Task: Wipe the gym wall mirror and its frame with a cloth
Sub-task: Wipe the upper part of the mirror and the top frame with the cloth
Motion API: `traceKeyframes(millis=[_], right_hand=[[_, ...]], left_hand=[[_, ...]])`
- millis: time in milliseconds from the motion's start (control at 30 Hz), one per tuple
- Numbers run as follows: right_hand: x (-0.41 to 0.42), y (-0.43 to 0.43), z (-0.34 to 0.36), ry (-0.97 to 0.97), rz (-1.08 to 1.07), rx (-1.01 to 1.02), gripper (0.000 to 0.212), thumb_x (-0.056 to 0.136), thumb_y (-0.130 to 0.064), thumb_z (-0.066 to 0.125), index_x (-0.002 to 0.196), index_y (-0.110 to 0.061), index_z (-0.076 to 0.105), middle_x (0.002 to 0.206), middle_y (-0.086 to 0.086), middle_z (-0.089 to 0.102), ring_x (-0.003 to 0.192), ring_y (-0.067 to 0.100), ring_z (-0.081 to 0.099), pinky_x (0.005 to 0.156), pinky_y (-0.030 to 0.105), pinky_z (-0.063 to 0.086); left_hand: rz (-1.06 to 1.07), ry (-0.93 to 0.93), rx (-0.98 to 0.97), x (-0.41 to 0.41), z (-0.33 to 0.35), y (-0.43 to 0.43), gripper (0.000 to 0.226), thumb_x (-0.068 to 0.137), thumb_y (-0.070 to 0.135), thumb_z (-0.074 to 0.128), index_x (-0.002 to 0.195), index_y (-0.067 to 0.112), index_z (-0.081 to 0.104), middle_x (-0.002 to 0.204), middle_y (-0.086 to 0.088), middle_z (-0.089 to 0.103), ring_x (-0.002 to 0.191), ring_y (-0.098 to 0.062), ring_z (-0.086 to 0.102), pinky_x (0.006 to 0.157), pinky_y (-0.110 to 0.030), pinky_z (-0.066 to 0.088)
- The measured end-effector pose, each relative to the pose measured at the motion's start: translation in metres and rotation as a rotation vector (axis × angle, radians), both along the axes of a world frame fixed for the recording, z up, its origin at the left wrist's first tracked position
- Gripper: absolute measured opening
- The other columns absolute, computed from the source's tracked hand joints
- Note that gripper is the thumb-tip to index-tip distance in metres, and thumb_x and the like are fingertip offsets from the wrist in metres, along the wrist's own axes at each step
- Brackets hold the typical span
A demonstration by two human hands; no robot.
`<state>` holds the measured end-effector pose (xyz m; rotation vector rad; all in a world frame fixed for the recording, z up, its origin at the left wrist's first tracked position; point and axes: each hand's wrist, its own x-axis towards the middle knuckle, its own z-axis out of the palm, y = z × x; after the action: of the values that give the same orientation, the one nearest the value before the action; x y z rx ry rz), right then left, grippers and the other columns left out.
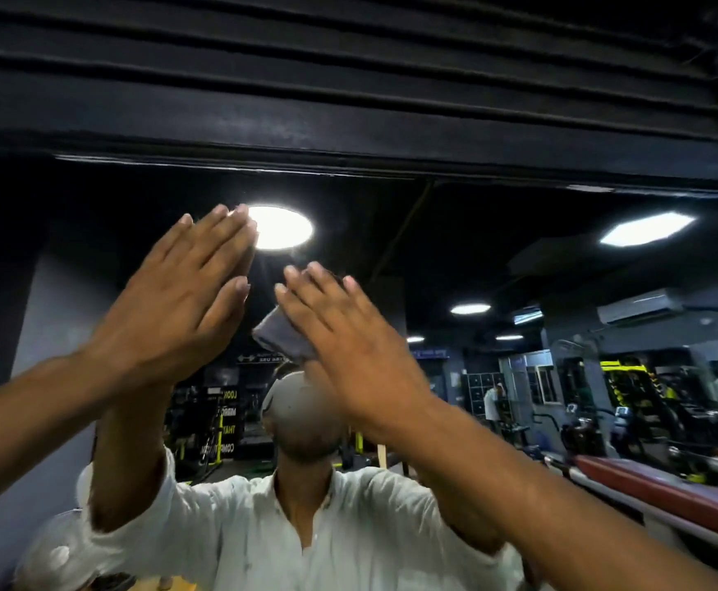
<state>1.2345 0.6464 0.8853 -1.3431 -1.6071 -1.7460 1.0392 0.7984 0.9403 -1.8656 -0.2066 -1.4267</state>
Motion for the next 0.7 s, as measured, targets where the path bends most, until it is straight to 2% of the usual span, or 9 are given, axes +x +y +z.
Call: traceKeyframes(millis=[100, 167, 233, 300, 367, 433, 467, 633, 700], right_hand=[[0.025, -0.022, 0.033, 0.244, -0.010, 0.133, 0.075, 0.100, -0.021, 0.053, 0.167, -0.018, 0.020, 0.176, 0.001, 0.014, 0.163, 0.016, 0.003, 0.133, 0.042, 0.001], [0.020, -0.025, 0.063, 0.500, 0.083, 0.293, 0.067, 0.103, -0.023, 0.041, 0.167, -0.016, 0.023, 0.175, 0.002, 0.016, 0.163, 0.018, 0.003, 0.133, 0.045, 0.004], [-0.007, -0.008, 0.071, 0.593, 0.104, 0.346, 0.067, 0.102, -0.031, 0.023, 0.167, -0.015, 0.018, 0.176, 0.003, 0.009, 0.163, 0.019, -0.002, 0.133, 0.045, 0.002], [-0.039, 0.017, 0.051, 0.482, 0.117, 0.252, 0.068, 0.102, -0.030, 0.024, 0.168, -0.016, 0.014, 0.177, 0.004, 0.006, 0.163, 0.020, -0.005, 0.133, 0.044, 0.000], [-0.056, 0.031, 0.010, 0.221, 0.083, 0.083, 0.069, 0.104, -0.028, 0.040, 0.168, -0.014, 0.016, 0.176, 0.006, 0.010, 0.163, 0.021, -0.002, 0.133, 0.044, 0.002], [-0.045, 0.023, -0.016, 0.029, 0.017, -0.048, 0.073, 0.104, -0.028, 0.051, 0.168, -0.016, 0.017, 0.176, 0.004, 0.010, 0.163, 0.018, -0.001, 0.133, 0.043, 0.003], [-0.032, 0.014, -0.014, 0.018, -0.003, -0.049, 0.074, 0.103, -0.028, 0.050, 0.168, -0.019, 0.016, 0.177, 0.001, 0.008, 0.163, 0.015, -0.003, 0.133, 0.042, 0.003], [-0.001, -0.011, 0.064, 0.568, 0.106, 0.398, 0.060, 0.108, -0.019, 0.042, 0.166, -0.013, 0.025, 0.175, 0.005, 0.017, 0.163, 0.017, 0.004, 0.132, 0.046, 0.007], [-0.025, 0.017, 0.088, 0.644, 0.082, 0.512, 0.061, 0.109, -0.023, 0.037, 0.166, -0.007, 0.023, 0.175, 0.011, 0.014, 0.163, 0.025, 0.005, 0.132, 0.045, 0.005]], left_hand=[[0.042, 0.025, 0.040, -0.006, -0.006, 0.005, 0.069, 0.110, 0.046, 0.020, 0.169, 0.012, 0.022, 0.178, -0.007, 0.017, 0.165, -0.019, 0.008, 0.133, -0.053, 0.014], [0.025, -0.016, 0.038, -0.006, -0.008, 0.006, 0.068, 0.110, 0.045, 0.020, 0.169, 0.012, 0.022, 0.178, -0.007, 0.018, 0.165, -0.019, 0.009, 0.133, -0.052, 0.013], [-0.036, -0.084, 0.009, -0.005, -0.009, 0.007, 0.066, 0.110, 0.039, 0.022, 0.169, 0.012, 0.023, 0.177, -0.008, 0.020, 0.165, -0.019, 0.011, 0.133, -0.051, 0.013], [-0.110, -0.126, -0.050, -0.008, -0.008, 0.008, 0.065, 0.108, 0.035, 0.027, 0.169, 0.012, 0.025, 0.176, -0.007, 0.024, 0.164, -0.019, 0.015, 0.133, -0.050, 0.014], [-0.142, -0.090, -0.080, -0.017, -0.005, 0.011, 0.066, 0.106, 0.036, 0.029, 0.168, 0.014, 0.028, 0.175, -0.007, 0.027, 0.163, -0.018, 0.018, 0.133, -0.049, 0.015], [-0.101, -0.032, -0.039, -0.031, -0.002, 0.018, 0.068, 0.105, 0.041, 0.030, 0.167, 0.015, 0.030, 0.174, -0.007, 0.029, 0.163, -0.019, 0.019, 0.133, -0.049, 0.014], [-0.062, -0.023, -0.012, -0.039, -0.001, 0.023, 0.068, 0.105, 0.044, 0.030, 0.167, 0.015, 0.030, 0.174, -0.007, 0.028, 0.163, -0.019, 0.018, 0.133, -0.050, 0.013], [0.030, -0.047, -0.001, -0.051, -0.005, 0.034, 0.074, 0.106, 0.053, 0.027, 0.169, 0.015, 0.022, 0.177, -0.007, 0.021, 0.165, -0.020, 0.013, 0.133, -0.052, 0.014], [-0.036, -0.095, -0.034, -0.049, -0.005, 0.033, 0.074, 0.105, 0.051, 0.031, 0.169, 0.015, 0.021, 0.177, -0.007, 0.020, 0.165, -0.020, 0.012, 0.134, -0.051, 0.013]])
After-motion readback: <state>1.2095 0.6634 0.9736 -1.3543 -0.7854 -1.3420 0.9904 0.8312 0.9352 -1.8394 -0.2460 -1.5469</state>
